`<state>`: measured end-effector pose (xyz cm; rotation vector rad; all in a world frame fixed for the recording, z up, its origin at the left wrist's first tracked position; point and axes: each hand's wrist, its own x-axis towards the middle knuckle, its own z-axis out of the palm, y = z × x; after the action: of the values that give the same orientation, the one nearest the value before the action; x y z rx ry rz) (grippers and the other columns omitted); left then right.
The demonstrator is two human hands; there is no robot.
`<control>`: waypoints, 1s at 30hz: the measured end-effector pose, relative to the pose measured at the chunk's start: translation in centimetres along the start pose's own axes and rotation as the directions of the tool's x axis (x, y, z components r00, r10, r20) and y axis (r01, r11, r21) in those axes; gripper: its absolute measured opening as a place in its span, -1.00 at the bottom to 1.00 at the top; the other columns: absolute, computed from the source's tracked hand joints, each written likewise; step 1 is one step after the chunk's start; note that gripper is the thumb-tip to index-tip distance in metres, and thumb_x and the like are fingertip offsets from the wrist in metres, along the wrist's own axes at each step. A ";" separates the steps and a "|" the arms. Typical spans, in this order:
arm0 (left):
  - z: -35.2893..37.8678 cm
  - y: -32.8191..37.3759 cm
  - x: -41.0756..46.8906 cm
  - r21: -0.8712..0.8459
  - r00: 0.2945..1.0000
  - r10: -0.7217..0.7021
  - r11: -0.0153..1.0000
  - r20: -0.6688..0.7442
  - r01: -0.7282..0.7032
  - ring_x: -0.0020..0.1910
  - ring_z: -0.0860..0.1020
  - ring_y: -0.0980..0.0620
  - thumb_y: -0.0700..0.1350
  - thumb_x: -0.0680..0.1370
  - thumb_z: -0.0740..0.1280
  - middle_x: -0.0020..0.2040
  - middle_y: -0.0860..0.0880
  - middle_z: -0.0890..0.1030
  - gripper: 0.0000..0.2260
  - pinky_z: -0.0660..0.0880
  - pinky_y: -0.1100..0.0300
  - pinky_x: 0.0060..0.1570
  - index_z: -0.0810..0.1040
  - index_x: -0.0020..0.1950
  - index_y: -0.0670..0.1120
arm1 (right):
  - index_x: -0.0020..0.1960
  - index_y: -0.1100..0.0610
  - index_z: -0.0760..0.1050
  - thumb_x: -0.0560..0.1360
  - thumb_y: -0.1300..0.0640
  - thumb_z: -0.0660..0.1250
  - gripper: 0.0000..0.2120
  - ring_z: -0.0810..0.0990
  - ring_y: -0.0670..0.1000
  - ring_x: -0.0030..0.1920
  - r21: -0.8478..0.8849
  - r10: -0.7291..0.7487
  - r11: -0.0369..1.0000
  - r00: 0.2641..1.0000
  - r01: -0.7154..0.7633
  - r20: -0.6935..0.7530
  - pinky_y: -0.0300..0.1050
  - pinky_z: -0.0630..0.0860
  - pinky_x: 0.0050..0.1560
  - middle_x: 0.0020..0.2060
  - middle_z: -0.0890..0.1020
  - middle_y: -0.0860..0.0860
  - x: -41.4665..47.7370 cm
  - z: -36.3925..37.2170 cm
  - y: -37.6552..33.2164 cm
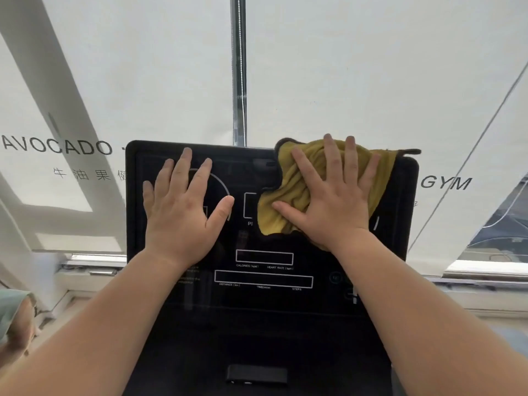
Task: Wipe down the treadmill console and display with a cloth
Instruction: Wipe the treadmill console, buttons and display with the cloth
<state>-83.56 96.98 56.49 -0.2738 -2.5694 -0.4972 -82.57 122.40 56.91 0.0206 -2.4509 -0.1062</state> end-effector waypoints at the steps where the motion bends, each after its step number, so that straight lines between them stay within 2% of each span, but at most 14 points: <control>1: -0.1 -0.3 -0.1 -0.010 1.000 0.005 1.000 -0.005 -0.005 0.63 -0.02 -0.13 0.39 0.53 -0.03 0.66 -0.02 0.03 -0.30 -0.07 -0.28 0.55 0.15 0.62 0.11 | 0.66 -0.23 0.00 0.42 -0.64 0.02 -0.08 -0.09 0.34 0.63 0.007 0.053 0.999 0.999 -0.053 -0.004 0.55 -0.22 0.50 0.64 0.06 0.16 -0.1 -0.1 0.3; 6: 0.0 -2.8 -0.6 -0.017 0.999 0.019 1.000 -0.042 -0.019 0.62 0.01 -0.16 0.37 0.53 0.04 0.65 -0.06 0.07 -0.31 -0.02 -0.30 0.53 0.20 0.60 0.09 | 0.63 -0.19 0.07 0.42 -0.64 -0.03 -0.10 0.07 0.38 0.58 0.033 0.205 0.978 0.979 -0.204 -0.014 0.56 -0.18 0.49 0.53 0.21 0.21 1.1 -0.1 -3.0; 13: -0.2 -7.8 -1.9 -0.067 0.988 -0.059 0.996 -0.140 0.050 0.54 0.17 -0.22 0.31 0.54 0.12 0.59 -0.17 0.18 -0.32 0.16 -0.24 0.48 0.29 0.55 -0.04 | 0.66 -0.21 -0.05 0.42 -0.64 -0.07 -0.07 0.11 0.35 0.56 0.009 0.023 1.000 1.000 -0.023 0.001 0.60 -0.23 0.45 0.53 0.20 0.19 4.0 0.9 -13.2; 20: 0.2 -10.7 -4.8 -0.189 0.995 -0.059 0.981 -0.084 0.043 0.51 0.28 -0.19 0.22 0.55 0.12 0.54 -0.18 0.31 -0.29 0.25 -0.13 0.47 0.21 0.59 -0.16 | 0.67 -0.16 -0.15 0.49 -0.57 -0.08 -0.12 0.10 0.30 0.58 -0.012 -0.156 0.988 0.987 0.156 0.024 0.53 -0.20 0.48 0.58 0.17 0.17 6.4 1.4 -20.3; 26: 0.5 -10.7 -6.4 -0.285 0.998 -0.043 0.958 -0.051 0.027 0.57 0.19 -0.12 0.20 0.55 0.11 0.60 -0.15 0.22 -0.29 0.05 0.10 0.50 0.14 0.61 -0.15 | 0.68 -0.19 -0.10 0.52 -0.53 -0.01 -0.16 -0.19 0.28 0.65 -0.016 -0.193 0.981 0.981 0.193 -0.006 0.43 -0.22 0.55 0.68 -0.10 0.10 3.9 2.0 -18.6; 30: 0.7 -11.5 -7.5 -0.339 0.999 -0.011 0.941 -0.033 0.000 0.59 0.15 -0.07 0.18 0.56 0.10 0.60 -0.15 0.22 -0.30 0.03 0.13 0.53 0.15 0.61 -0.17 | 0.67 -0.19 -0.17 0.45 -0.61 -0.01 -0.05 -0.28 0.34 0.63 -0.097 -0.055 0.994 0.997 0.060 0.054 0.56 -0.21 0.50 0.67 -0.23 0.12 -0.6 2.8 -13.8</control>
<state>-80.73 85.98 48.69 -0.3730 -2.4411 -0.9408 -84.01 108.92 53.27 0.0457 -2.4941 -0.2555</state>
